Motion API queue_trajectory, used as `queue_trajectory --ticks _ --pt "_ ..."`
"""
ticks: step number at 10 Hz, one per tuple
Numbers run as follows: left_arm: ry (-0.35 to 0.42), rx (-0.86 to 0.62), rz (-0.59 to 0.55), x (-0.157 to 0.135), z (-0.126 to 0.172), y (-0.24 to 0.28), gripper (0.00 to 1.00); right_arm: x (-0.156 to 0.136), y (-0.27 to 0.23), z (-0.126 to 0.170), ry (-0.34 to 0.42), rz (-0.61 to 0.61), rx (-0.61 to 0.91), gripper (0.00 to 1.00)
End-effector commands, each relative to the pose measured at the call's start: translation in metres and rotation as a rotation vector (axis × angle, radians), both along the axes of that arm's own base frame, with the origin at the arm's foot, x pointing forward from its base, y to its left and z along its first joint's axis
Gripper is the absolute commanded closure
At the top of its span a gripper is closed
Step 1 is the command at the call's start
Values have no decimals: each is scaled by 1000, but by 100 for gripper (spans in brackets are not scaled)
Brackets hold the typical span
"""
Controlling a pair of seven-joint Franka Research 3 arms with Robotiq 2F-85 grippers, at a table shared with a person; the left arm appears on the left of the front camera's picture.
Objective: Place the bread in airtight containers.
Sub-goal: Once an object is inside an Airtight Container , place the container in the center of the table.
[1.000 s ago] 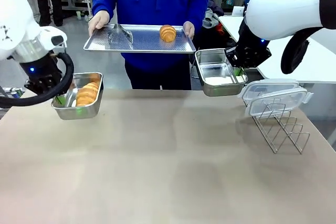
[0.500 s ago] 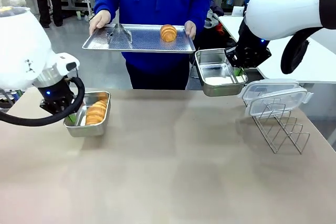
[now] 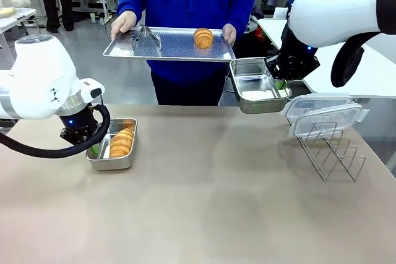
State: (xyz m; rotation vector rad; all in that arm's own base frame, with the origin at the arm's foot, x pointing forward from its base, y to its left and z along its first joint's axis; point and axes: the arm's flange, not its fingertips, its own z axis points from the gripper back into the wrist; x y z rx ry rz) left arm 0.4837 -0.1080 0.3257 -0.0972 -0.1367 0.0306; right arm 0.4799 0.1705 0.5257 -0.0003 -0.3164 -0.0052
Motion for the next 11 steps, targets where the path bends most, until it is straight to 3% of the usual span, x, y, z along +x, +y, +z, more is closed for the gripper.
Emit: queue_trajectory --ticks 1,2,3,4,6,7,9,11 --pt "-13 -13 8 2 -1 -8 96 0 1 3 -16 5 2 100" --pt "-26 3 7 1 1 -9 45 0 1 3 -16 5 2 100" --pt "-35 7 6 1 7 -9 39 0 1 3 -16 5 2 100" --pt "-42 9 3 1 16 -8 0 0 1 3 -16 5 2 100" --pt "-70 6 3 5 49 2 0 0 1 3 -16 5 2 100" --pt "-86 -22 -11 7 68 11 15 0 1 3 -16 5 2 100" --pt "-150 -92 -87 5 115 39 0 0 1 3 -16 5 2 100" --pt "-303 -179 -266 -7 176 95 0 0 1 3 -16 5 2 100"
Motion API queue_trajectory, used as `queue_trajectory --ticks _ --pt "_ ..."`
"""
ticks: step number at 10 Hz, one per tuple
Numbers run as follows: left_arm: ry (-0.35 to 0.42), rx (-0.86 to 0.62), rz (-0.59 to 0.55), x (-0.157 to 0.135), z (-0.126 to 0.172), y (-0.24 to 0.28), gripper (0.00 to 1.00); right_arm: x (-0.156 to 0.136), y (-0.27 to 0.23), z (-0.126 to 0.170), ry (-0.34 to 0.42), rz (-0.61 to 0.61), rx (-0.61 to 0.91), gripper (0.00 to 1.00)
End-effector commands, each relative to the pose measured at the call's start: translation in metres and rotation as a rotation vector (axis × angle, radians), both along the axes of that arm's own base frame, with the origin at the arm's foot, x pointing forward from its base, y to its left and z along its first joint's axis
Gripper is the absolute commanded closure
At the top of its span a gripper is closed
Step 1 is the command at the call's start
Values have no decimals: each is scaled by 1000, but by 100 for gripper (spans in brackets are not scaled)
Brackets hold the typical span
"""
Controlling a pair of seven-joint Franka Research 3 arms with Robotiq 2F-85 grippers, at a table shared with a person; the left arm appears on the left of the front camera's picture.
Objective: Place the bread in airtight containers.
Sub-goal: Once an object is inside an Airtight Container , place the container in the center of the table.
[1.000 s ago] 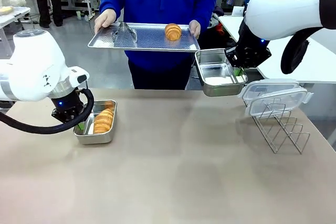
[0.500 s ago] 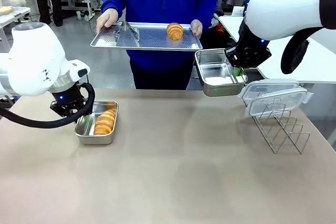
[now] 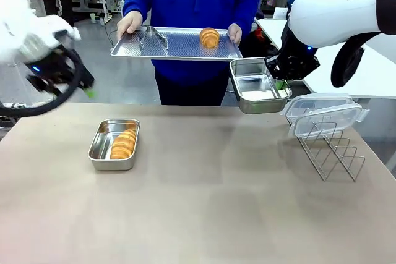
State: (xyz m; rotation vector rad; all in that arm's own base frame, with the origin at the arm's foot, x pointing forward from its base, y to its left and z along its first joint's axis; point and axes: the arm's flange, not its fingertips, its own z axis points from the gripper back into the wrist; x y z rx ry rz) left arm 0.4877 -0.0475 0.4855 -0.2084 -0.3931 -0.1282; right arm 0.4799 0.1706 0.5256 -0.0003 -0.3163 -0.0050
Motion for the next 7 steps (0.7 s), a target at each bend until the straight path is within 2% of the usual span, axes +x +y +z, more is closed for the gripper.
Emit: queue_trajectory --ticks 1,2,3,5,7 --pt "-71 -123 -243 -16 38 60 0 0 1 3 -16 5 2 100" --pt "-62 -172 -424 -24 59 84 0 0 1 3 -16 5 2 100" --pt "-89 -185 -563 -33 71 107 0 0 1 3 -16 5 2 100" --pt "-124 -138 -689 -47 80 141 0 0 1 3 -16 5 2 100" --pt "-182 -86 -750 -56 69 146 0 0 1 3 -16 5 2 100"
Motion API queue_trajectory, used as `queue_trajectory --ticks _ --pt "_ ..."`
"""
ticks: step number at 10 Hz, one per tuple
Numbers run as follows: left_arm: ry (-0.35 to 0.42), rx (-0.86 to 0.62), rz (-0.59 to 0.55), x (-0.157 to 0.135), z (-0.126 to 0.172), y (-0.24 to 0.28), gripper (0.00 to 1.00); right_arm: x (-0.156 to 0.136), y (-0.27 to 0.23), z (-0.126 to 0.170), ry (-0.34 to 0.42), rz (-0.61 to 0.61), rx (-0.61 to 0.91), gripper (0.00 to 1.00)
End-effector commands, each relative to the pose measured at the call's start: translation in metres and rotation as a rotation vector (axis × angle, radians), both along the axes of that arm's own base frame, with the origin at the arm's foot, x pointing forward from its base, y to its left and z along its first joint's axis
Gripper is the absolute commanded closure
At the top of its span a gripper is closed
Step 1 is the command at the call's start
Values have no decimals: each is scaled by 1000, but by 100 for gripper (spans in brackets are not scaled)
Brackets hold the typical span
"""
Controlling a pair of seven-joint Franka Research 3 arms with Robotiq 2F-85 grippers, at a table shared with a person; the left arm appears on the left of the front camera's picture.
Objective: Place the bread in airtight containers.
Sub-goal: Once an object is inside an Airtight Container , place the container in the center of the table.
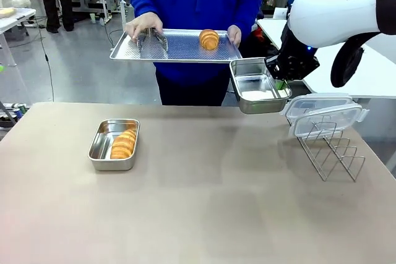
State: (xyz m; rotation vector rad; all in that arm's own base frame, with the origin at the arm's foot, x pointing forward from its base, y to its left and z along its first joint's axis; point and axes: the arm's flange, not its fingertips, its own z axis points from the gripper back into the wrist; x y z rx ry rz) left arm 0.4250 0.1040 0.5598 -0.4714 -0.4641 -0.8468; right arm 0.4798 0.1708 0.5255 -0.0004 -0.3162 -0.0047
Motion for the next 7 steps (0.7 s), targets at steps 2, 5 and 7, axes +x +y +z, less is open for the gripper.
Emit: queue_trajectory --ticks 2,5,7 --pt "-95 22 22 -1 -17 -6 0 0 1 3 -16 5 2 100" --pt "-23 20 -15 2 -6 2 0 0 1 3 -16 5 2 100" --pt "-23 20 -15 2 -6 2 0 0 1 3 -16 5 2 100"
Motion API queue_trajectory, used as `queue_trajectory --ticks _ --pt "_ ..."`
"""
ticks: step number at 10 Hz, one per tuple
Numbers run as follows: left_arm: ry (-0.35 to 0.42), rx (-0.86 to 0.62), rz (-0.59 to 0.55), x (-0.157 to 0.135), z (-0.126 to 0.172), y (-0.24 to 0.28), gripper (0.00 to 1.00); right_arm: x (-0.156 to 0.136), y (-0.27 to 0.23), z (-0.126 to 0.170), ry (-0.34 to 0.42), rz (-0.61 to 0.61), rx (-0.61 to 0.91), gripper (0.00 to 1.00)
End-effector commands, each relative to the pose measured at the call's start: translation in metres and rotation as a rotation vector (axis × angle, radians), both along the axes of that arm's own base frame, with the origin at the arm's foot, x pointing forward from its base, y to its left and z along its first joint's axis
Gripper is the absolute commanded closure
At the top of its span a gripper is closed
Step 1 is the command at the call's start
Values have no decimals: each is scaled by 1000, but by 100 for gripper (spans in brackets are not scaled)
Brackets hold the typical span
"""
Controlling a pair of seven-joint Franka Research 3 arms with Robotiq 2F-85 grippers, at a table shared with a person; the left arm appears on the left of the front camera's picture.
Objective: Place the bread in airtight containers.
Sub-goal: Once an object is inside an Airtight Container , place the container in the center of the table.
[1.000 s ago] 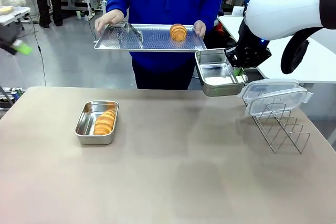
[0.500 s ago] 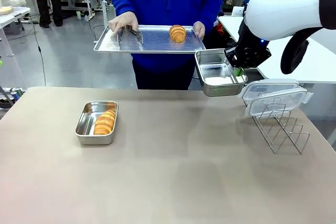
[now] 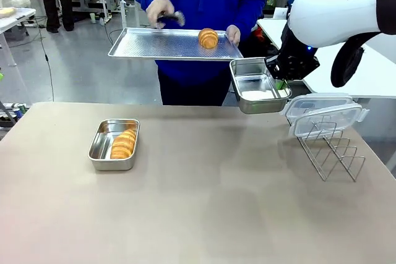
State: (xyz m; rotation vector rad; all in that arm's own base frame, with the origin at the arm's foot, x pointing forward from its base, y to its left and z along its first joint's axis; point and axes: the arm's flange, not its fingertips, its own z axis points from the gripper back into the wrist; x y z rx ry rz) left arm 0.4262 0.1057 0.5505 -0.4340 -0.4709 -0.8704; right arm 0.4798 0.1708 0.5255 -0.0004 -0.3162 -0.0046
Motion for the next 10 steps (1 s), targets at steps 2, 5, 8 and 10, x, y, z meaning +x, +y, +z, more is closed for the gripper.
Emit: queue_trajectory --ticks 2,5,8,10 --pt "2 -12 -4 1 4 0 0 0 1 3 -16 5 2 100" --pt "2 -12 -4 1 4 0 0 0 1 3 -16 5 2 100" --pt "2 -12 -4 1 4 0 0 0 1 3 -16 5 2 100" --pt "2 -12 -4 1 4 0 0 0 1 3 -16 5 2 100"
